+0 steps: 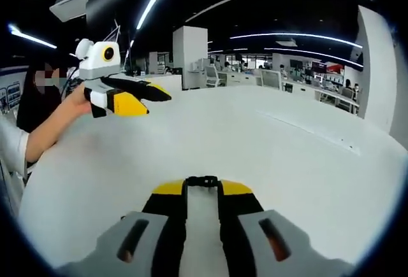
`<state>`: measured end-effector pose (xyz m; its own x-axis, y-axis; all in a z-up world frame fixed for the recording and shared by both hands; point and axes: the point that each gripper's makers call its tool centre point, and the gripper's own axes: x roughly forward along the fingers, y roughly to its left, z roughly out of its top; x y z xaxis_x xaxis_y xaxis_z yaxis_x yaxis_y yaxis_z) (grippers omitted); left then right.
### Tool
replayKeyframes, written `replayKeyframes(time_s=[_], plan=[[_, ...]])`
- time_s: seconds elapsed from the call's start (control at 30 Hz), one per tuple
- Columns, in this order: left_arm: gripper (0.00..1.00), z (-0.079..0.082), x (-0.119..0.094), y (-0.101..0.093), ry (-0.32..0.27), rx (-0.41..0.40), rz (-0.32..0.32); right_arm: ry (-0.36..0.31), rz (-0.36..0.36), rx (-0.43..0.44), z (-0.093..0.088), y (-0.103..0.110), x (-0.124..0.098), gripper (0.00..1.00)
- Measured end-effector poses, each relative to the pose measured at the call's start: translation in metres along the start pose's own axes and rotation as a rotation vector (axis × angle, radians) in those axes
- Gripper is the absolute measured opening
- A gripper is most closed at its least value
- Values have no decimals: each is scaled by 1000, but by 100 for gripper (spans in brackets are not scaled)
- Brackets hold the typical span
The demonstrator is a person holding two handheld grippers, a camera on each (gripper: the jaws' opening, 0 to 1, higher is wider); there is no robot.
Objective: Snap the two parts of the plastic buckle together until the buckle closes and remains connected.
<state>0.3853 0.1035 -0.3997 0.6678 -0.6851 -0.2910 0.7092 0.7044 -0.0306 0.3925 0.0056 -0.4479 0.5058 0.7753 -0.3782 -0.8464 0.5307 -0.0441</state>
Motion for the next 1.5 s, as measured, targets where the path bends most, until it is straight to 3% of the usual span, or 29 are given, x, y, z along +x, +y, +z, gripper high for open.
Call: replayKeyframes(time_s=[0.57,0.9,1.17,1.5], plan=[[38,-3,-1,6,1,-16,2,-9,204,-66,13,61,5,19],[38,-3,-1,6,1,-18,-4,-4,292,-95,13,83,4,19],[38,-3,-3,1,-1,-22,-45,15,363,-119,7,99,4,19],[38,-2,-3,-1,-2,-15,-54,39,405,-145,1,108,4,19]])
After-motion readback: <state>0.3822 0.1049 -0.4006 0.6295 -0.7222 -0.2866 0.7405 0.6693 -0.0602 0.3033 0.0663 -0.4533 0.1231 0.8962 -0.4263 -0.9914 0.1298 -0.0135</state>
